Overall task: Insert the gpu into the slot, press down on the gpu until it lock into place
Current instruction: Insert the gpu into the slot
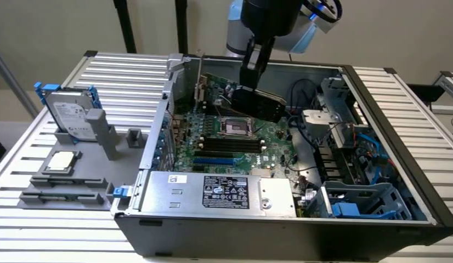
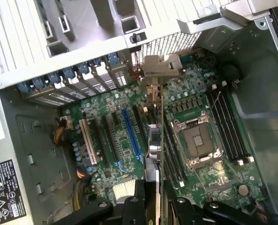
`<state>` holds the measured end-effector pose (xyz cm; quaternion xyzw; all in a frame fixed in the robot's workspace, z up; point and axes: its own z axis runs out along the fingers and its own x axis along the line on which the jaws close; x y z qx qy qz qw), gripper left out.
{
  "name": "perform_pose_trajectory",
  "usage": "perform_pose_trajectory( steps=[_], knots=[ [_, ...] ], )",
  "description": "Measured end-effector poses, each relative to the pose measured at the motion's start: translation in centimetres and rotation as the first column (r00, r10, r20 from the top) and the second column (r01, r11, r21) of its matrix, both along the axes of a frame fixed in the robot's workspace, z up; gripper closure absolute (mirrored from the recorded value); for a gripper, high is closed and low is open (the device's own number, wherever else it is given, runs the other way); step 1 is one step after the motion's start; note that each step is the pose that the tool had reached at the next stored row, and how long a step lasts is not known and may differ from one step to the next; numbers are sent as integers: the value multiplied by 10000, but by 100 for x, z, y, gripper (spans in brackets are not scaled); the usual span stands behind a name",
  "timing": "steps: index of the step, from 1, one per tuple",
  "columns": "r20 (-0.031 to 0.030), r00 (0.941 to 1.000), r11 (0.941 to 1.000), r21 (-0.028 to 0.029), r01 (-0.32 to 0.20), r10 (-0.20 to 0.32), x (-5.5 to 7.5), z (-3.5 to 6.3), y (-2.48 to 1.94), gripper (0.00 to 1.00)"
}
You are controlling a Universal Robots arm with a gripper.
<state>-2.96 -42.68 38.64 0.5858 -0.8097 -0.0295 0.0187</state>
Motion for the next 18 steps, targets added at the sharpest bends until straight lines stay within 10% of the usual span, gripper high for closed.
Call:
perform_pose_trajectory(
  steps=[7, 18],
  knots=[
    [94, 9919, 9920, 2, -1265, 1265, -1, -54, 0, 74],
    [255, 9552, 9555, -9, -2951, 2950, -13, -162, -3, 74]
  ],
)
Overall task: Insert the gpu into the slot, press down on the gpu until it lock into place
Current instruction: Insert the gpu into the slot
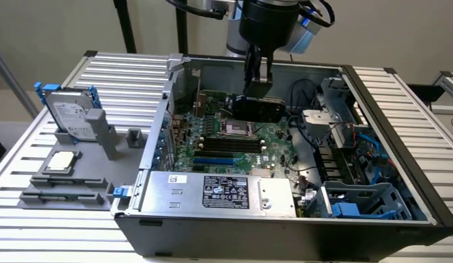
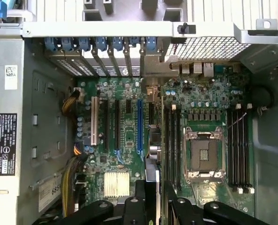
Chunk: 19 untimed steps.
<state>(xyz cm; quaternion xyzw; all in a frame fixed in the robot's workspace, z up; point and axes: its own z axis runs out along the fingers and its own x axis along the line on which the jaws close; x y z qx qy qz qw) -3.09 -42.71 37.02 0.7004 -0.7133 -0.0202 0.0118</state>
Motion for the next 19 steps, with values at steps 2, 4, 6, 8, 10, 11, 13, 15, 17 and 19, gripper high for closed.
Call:
perform_pose_trajectory(
  steps=[2, 4, 6, 8, 10, 11, 13, 15, 17, 19],
  knots=[
    [33, 10000, 10000, 13, -72, 72, -33, -31, -5, 74],
    [73, 9999, 10000, 17, -94, 94, -77, -61, -17, 74],
    [113, 9999, 9999, 18, -99, 99, -125, -86, -41, 74],
    [166, 9998, 9999, 22, -100, 99, -171, -111, -80, 74],
    [228, 9997, 9999, 24, -99, 98, -212, -135, -130, 74],
    [259, 9996, 9999, 26, -99, 98, -233, -147, -156, 74],
    [299, 9995, 9999, 26, -99, 99, -271, -177, -194, 74],
    [336, 9994, 9999, 29, -98, 97, -307, -213, -207, 74],
    [365, 9993, 10000, 26, -82, 81, -337, -247, -209, 74],
    [390, 9992, 10000, 27, -60, 58, -370, -284, -209, 74]
  ],
)
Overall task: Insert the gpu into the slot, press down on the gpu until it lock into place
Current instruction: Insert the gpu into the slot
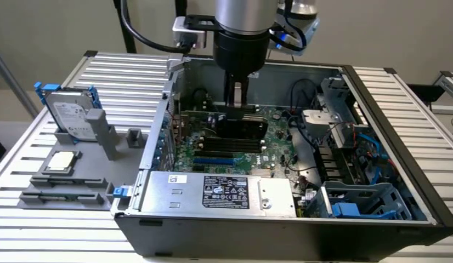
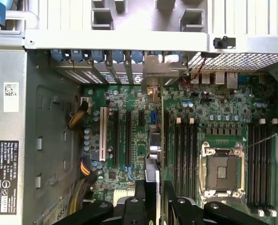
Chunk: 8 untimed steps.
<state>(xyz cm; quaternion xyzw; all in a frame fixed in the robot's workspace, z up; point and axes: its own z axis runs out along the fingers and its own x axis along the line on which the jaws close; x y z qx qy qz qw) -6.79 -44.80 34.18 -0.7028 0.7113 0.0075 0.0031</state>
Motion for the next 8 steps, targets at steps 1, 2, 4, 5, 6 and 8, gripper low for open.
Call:
perform_pose_trajectory(
  steps=[1, 2, 4, 5, 6, 8],
  knots=[
    [12, 10000, 10000, -1, 12, -12, -17, -18, 0, 74],
    [25, 10000, 10000, -1, 25, -25, -32, -36, 0, 74],
    [60, 10000, 10000, 2, 64, -64, -55, -67, 0, 74],
    [76, 9999, 10000, 4, 87, -87, -66, -81, 0, 74],
    [90, 9999, 9999, 6, 112, -112, -77, -95, 0, 74],
    [114, 9998, 9999, 10, 167, -167, -97, -125, 0, 74]
  ],
)
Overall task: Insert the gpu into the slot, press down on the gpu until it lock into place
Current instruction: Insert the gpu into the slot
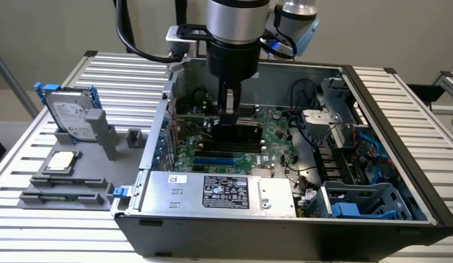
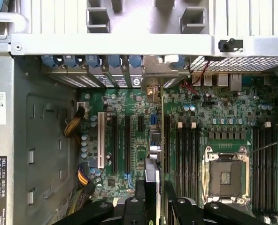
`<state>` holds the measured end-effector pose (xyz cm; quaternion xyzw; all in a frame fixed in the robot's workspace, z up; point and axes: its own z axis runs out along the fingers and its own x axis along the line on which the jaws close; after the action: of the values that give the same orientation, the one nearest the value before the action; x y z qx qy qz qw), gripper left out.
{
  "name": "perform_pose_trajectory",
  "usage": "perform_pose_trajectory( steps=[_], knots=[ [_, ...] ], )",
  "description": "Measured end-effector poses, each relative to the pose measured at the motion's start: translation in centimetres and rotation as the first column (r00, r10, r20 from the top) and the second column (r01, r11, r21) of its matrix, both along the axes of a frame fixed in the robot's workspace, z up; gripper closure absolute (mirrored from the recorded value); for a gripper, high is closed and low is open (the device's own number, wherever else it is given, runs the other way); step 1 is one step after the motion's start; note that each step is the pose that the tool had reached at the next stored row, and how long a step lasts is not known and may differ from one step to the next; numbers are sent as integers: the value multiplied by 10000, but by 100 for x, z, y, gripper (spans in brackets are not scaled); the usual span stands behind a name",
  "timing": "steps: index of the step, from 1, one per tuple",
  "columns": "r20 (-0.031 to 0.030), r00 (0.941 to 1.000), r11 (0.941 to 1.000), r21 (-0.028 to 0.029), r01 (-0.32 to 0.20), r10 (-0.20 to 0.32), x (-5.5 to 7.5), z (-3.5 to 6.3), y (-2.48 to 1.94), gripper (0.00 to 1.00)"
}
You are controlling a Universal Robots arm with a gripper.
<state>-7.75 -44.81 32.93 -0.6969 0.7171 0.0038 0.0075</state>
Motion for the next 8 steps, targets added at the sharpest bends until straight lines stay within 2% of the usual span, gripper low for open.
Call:
perform_pose_trajectory(
  steps=[6, 8],
  knots=[
    [137, 9999, 10000, 5, 96, -96, -49, -78, 0, 74],
    [158, 9998, 10000, 2, 95, -95, -48, -80, 0, 74]
  ],
)
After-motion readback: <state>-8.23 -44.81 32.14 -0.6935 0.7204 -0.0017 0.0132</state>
